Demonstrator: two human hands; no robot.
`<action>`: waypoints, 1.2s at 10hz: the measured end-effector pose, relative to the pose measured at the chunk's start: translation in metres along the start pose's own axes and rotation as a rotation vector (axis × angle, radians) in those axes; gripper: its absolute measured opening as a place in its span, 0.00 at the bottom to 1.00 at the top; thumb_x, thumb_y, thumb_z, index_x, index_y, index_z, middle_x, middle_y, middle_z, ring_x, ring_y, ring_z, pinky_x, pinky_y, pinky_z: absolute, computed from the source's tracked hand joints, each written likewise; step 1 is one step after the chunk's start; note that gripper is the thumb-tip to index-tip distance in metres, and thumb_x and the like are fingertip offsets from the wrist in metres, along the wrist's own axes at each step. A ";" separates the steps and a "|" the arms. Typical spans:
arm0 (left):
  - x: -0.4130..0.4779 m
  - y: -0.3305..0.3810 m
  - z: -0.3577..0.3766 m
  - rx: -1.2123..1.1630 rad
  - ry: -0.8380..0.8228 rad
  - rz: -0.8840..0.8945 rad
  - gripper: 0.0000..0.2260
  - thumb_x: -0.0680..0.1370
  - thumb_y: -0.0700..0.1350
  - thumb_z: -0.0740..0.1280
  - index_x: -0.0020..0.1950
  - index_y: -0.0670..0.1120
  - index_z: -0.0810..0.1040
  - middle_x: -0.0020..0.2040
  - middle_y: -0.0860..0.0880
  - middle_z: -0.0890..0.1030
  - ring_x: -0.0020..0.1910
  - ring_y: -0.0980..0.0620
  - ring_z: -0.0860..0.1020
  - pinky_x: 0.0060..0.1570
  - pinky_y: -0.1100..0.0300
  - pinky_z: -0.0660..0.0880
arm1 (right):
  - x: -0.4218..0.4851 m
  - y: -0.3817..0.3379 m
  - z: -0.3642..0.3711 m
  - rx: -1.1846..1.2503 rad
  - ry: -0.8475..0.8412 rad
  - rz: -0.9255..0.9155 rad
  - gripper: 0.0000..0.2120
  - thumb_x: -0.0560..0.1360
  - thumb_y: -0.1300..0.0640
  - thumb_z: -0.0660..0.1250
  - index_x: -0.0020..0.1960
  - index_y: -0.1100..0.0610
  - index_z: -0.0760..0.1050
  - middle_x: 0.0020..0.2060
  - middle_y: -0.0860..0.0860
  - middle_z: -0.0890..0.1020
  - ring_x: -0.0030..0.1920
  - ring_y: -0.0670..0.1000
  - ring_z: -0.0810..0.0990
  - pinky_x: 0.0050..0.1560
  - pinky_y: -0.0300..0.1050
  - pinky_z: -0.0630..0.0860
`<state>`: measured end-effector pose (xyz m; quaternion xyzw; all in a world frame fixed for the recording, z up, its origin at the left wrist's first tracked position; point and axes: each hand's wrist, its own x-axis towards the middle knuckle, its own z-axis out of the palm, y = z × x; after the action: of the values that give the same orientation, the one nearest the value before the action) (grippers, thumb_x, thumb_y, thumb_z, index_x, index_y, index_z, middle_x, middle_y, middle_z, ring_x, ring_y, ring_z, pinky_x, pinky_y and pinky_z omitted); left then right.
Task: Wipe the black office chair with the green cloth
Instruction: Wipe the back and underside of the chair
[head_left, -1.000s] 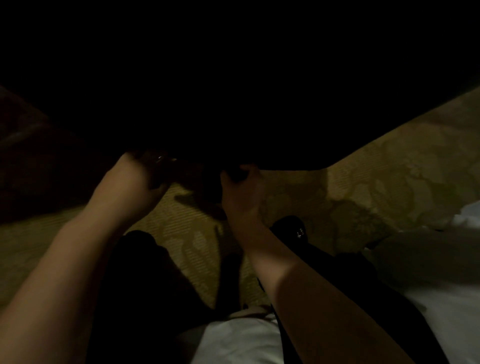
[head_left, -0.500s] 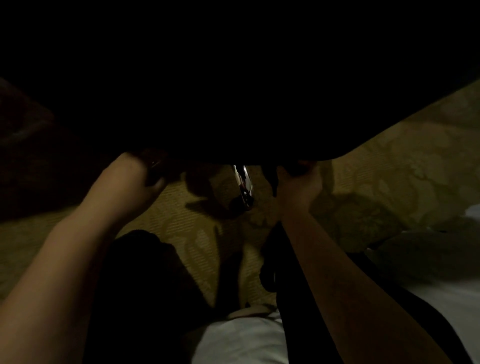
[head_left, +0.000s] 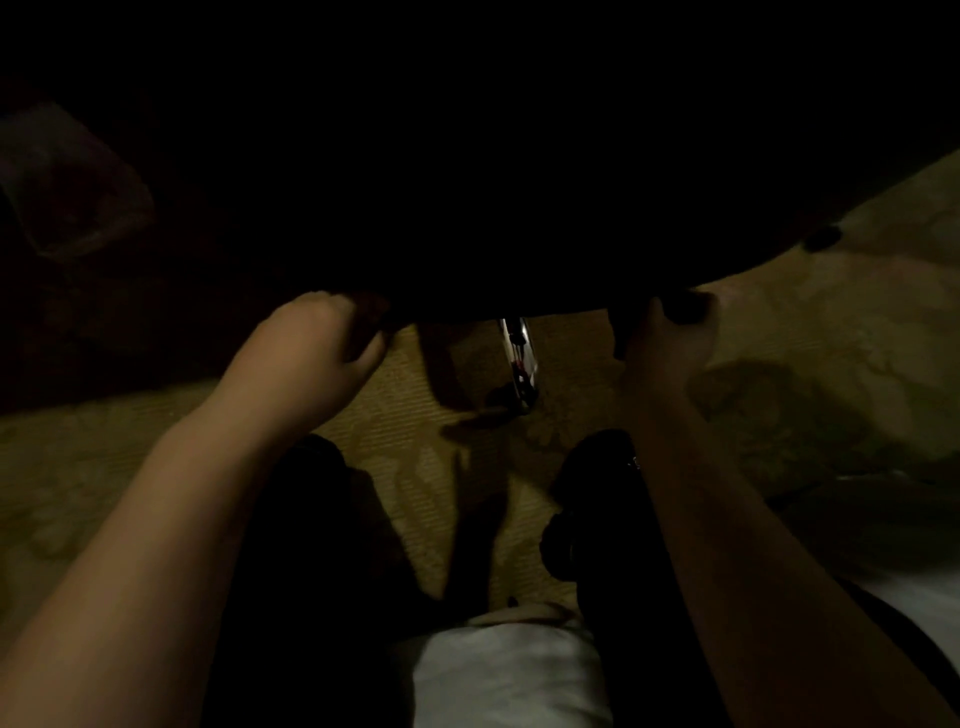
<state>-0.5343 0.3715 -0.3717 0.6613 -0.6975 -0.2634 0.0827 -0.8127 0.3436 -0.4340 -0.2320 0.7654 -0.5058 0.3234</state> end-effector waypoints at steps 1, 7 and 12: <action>-0.002 -0.002 0.001 -0.030 0.003 0.057 0.15 0.79 0.47 0.65 0.63 0.43 0.77 0.50 0.41 0.78 0.49 0.43 0.77 0.48 0.49 0.74 | -0.014 0.008 0.014 0.003 0.006 -0.022 0.17 0.79 0.67 0.63 0.67 0.63 0.69 0.63 0.58 0.76 0.61 0.52 0.76 0.63 0.41 0.73; 0.002 -0.022 0.000 -0.094 0.051 0.061 0.16 0.79 0.45 0.64 0.67 0.47 0.74 0.58 0.45 0.78 0.57 0.46 0.76 0.53 0.51 0.74 | -0.074 0.053 0.079 -0.356 -0.116 -0.275 0.13 0.72 0.70 0.71 0.56 0.67 0.76 0.49 0.55 0.79 0.49 0.45 0.76 0.49 0.28 0.71; -0.027 0.017 -0.055 -0.121 0.212 0.106 0.18 0.79 0.46 0.65 0.69 0.48 0.71 0.60 0.48 0.76 0.59 0.48 0.75 0.51 0.58 0.70 | -0.064 -0.083 0.001 -0.080 -0.008 -0.596 0.10 0.72 0.68 0.70 0.52 0.66 0.74 0.51 0.59 0.76 0.50 0.46 0.75 0.49 0.24 0.66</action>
<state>-0.5210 0.3835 -0.3108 0.6413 -0.7018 -0.2289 0.2093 -0.7661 0.3556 -0.3408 -0.4609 0.6817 -0.5468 0.1541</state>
